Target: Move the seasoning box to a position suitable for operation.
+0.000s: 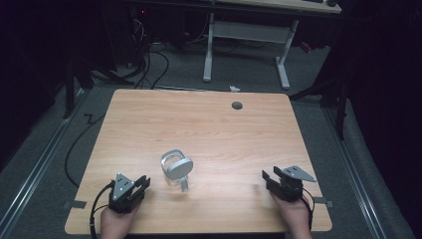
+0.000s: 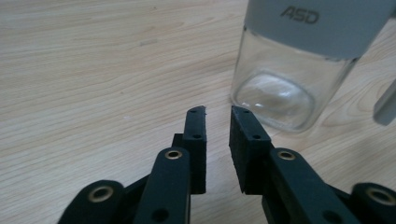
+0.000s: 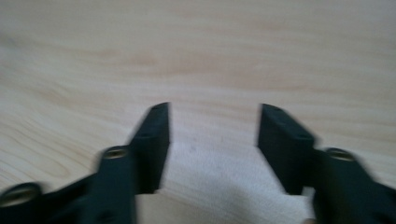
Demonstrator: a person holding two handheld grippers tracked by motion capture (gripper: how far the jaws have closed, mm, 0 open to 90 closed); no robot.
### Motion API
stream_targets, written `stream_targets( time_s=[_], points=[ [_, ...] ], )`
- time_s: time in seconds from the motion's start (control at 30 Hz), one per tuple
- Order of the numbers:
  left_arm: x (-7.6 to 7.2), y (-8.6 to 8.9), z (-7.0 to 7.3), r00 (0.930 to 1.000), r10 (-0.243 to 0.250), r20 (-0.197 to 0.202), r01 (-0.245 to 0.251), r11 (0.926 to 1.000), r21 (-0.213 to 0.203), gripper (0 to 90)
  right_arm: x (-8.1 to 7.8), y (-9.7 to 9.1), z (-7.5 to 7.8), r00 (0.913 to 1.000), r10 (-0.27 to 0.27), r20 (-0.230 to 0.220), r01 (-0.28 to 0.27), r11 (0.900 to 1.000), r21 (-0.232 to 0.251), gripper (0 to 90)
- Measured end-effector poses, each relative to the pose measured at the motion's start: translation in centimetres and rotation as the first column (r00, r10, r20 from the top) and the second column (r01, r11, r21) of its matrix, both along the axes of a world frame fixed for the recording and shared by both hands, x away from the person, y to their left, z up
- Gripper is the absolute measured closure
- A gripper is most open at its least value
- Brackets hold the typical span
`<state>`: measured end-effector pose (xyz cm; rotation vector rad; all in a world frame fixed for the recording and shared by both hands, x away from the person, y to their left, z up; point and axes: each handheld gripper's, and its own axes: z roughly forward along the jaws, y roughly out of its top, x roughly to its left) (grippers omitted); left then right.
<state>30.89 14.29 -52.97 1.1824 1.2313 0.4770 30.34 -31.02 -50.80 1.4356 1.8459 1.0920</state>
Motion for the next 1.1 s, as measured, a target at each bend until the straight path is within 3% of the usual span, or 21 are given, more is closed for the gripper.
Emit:
stream_targets(
  time_s=[0.07,0.13,0.2,0.3,0.53,0.6,0.83,0.87,0.93,1.1],
  points=[
    [-0.3,-0.4,0.2,0.9998,-0.010,0.018,0.010,0.9999,-0.008,84.2,-0.3,-0.6,0.0,0.9995,-0.017,0.026,0.015,0.9985,0.053,66.9],
    [-0.5,-0.6,0.2,0.9996,-0.016,0.023,0.016,0.9998,-0.011,85.3,-0.3,-0.7,0.0,0.9995,-0.017,0.026,0.016,0.9985,0.053,70.2],
    [-0.4,-0.9,0.0,0.9997,-0.020,0.013,0.020,0.9998,0.006,85.8,-0.1,-0.3,-0.5,1.0000,0.000,-0.002,0.000,1.0000,-0.002,82.0],
    [-0.3,-1.0,-0.1,0.9996,-0.027,-0.003,0.027,0.9996,-0.003,87.5,0.0,0.1,-0.9,0.9995,0.013,-0.028,-0.014,0.9998,-0.015,89.8],
    [-1.0,-2.4,0.1,0.9969,-0.078,0.011,0.078,0.9969,0.011,90.0,-0.1,1.0,-0.9,0.9988,0.039,-0.029,-0.041,0.9983,-0.041,90.0],
    [-1.5,-3.4,0.2,0.9950,-0.100,0.004,0.100,0.9950,0.000,90.0,-0.1,1.2,-1.0,0.9983,0.046,-0.037,-0.047,0.9982,-0.036,89.9],
    [-2.2,-6.2,0.0,0.9924,-0.122,-0.019,0.122,0.9922,0.023,90.0,-0.1,1.6,-1.3,0.9959,0.077,-0.048,-0.079,0.9960,-0.040,89.9],
    [-2.4,-6.0,0.0,0.9879,-0.151,-0.035,0.153,0.9851,0.078,90.0,-0.1,1.6,-1.3,0.9955,0.081,-0.049,-0.083,0.9958,-0.041,89.9],
    [-2.3,-6.3,0.0,0.9887,-0.146,-0.033,0.148,0.9869,0.065,90.0,-0.1,1.7,-1.3,0.9951,0.086,-0.049,-0.088,0.9953,-0.042,89.8],
    [-2.0,-8.8,0.0,0.9959,-0.090,-0.007,0.090,0.9956,-0.027,90.0,-0.1,1.8,-1.3,0.9941,0.099,-0.046,-0.100,0.9942,-0.039,89.8]
  ],
)
